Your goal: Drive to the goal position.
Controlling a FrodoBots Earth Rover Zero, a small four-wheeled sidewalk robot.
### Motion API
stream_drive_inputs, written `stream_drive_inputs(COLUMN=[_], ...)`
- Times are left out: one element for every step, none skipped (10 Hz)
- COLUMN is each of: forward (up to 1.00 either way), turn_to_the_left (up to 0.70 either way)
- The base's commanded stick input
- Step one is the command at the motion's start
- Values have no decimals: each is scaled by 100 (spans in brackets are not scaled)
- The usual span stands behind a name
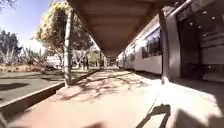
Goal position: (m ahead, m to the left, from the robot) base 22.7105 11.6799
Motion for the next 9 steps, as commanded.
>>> stream_drive_inputs(forward=[70, 70, 70, 70, 70, 70, 70, 70, 70], turn_to_the_left=[0, 0, 0, 0, 0, 0, 0, 0, 0])
